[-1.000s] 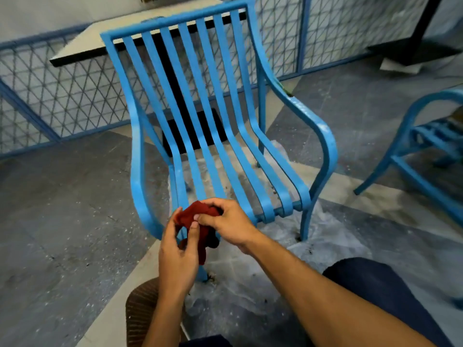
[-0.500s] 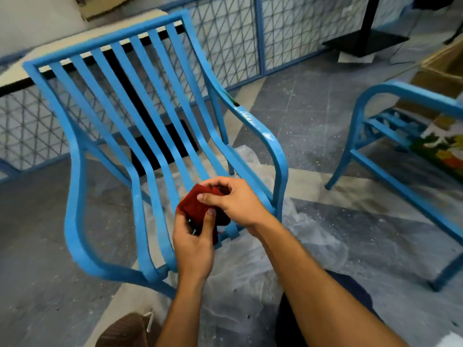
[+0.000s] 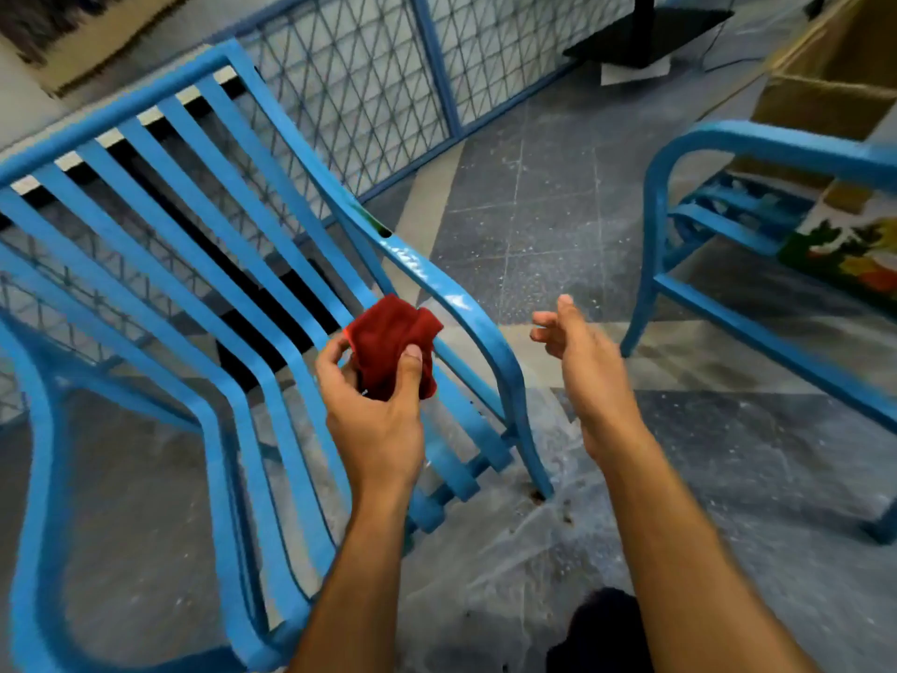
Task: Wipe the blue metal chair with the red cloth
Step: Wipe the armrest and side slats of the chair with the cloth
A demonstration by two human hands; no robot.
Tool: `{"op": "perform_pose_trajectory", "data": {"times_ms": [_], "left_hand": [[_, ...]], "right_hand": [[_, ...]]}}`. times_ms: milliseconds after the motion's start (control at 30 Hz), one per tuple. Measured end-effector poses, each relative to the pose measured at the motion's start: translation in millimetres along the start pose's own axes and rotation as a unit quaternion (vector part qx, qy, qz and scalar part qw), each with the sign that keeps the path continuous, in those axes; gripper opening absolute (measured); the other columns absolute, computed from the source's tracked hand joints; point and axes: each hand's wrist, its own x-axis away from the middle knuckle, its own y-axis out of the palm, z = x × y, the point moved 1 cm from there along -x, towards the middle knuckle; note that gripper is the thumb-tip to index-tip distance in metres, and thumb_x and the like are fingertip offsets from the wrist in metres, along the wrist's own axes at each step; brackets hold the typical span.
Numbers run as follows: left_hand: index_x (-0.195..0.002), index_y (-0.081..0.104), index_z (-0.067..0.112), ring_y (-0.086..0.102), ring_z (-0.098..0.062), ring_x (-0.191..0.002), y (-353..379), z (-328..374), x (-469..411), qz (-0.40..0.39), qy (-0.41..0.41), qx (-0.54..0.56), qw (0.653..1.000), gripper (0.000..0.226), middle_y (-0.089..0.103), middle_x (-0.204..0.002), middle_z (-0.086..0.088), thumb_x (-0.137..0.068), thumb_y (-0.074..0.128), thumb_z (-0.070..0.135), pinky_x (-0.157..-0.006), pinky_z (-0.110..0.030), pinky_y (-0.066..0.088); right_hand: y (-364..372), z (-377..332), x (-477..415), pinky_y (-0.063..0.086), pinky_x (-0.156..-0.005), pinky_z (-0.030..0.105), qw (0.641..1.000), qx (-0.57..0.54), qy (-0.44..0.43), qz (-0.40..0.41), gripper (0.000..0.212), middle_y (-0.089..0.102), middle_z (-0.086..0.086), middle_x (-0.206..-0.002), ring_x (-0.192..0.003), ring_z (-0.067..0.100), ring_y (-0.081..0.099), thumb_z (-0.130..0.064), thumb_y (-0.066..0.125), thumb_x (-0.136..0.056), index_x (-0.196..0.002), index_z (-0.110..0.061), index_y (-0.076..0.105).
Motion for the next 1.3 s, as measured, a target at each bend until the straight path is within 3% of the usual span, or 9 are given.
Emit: {"op": "perform_pose_trajectory", "data": {"times_ms": [100,233,400,733,867,933,1033,1100,1300], "left_hand": [[-0.132,0.051,0.026,0.064,0.016,-0.091,16,17,-34,0.003,0.035,-0.03,0.999,0.048,0.064,-0.108,0.02,-0.091,0.077,0.028,-0.078,-0.007,0.052],[-0.136,0.054,0.026,0.068,-0.007,-0.106,38,26,-77,-0.018,0.059,-0.1,0.993,0.05,0.068,-0.118,0.011,-0.091,0.074,0.036,-0.099,-0.03,0.055],[-0.138,0.054,0.034,0.065,-0.013,-0.115,54,13,-77,-0.094,0.085,-0.183,0.975,0.049,0.068,-0.126,0.007,-0.091,0.068,0.042,-0.106,-0.04,0.051],[-0.133,0.058,0.032,0.055,-0.006,-0.116,20,1,-58,-0.144,0.157,-0.233,0.949,0.042,0.06,-0.127,0.006,-0.097,0.064,0.01,-0.106,-0.029,0.045],[-0.134,0.058,0.029,0.048,0.005,-0.11,24,13,-62,-0.092,0.174,-0.212,0.957,0.042,0.056,-0.127,0.005,-0.098,0.062,0.009,-0.097,0.002,0.033],[-0.137,0.058,0.027,0.046,0.005,-0.11,36,24,-62,-0.107,0.195,-0.22,0.95,0.042,0.053,-0.127,0.007,-0.099,0.061,0.009,-0.096,0.004,0.03],[-0.136,0.058,0.029,0.053,-0.014,-0.117,53,31,-59,-0.179,0.265,-0.276,0.906,0.046,0.054,-0.132,0.0,-0.097,0.061,0.006,-0.105,-0.023,0.044],[-0.135,0.057,0.031,0.056,-0.026,-0.117,54,27,-57,-0.209,0.299,-0.319,0.875,0.05,0.054,-0.133,-0.003,-0.094,0.062,0.003,-0.101,-0.041,0.05],[-0.13,0.062,0.029,0.056,-0.027,-0.115,19,-3,-70,-0.206,0.286,-0.285,0.891,0.048,0.055,-0.129,0.001,-0.093,0.064,-0.001,-0.098,-0.048,0.053]], "right_hand": [[1,2,-7,0.034,-0.096,0.033,0.997,0.056,0.003,-0.043,0.063,0.071,-0.006,-0.118,-0.117,0.011,0.058,-0.065,0.026,-0.101,-0.116,-0.027,0.074],[5,2,-7,0.029,-0.098,0.031,0.992,0.094,-0.01,-0.082,0.073,0.068,-0.005,-0.132,-0.125,0.01,0.055,-0.07,0.016,-0.099,-0.12,-0.03,0.073],[7,4,-9,0.029,-0.095,0.033,0.987,0.127,-0.014,-0.099,0.078,0.068,-0.006,-0.131,-0.123,0.014,0.055,-0.075,0.009,-0.094,-0.11,-0.038,0.076],[4,4,-11,0.028,-0.095,0.034,0.986,0.124,-0.007,-0.107,0.081,0.065,-0.004,-0.137,-0.119,0.011,0.05,-0.073,0.005,-0.095,-0.116,-0.037,0.074],[7,4,-12,0.03,-0.095,0.034,0.987,0.116,-0.019,-0.112,0.082,0.066,-0.01,-0.135,-0.121,0.01,0.052,-0.076,0.005,-0.092,-0.116,-0.038,0.074],[8,4,-12,0.031,-0.096,0.035,0.986,0.115,-0.028,-0.116,0.085,0.066,-0.011,-0.134,-0.125,0.012,0.054,-0.081,0.004,-0.087,-0.115,-0.04,0.073],[8,5,-13,0.032,-0.1,0.036,0.986,0.112,-0.035,-0.114,0.087,0.067,-0.01,-0.132,-0.128,0.013,0.054,-0.084,0.004,-0.085,-0.113,-0.041,0.074],[7,6,-14,0.032,-0.103,0.036,0.987,0.108,-0.036,-0.112,0.087,0.068,-0.01,-0.131,-0.129,0.013,0.055,-0.084,0.004,-0.086,-0.11,-0.041,0.075],[6,7,-15,0.032,-0.1,0.035,0.988,0.109,-0.026,-0.11,0.086,0.069,-0.008,-0.129,-0.126,0.013,0.056,-0.081,0.004,-0.089,-0.106,-0.039,0.077]]}}
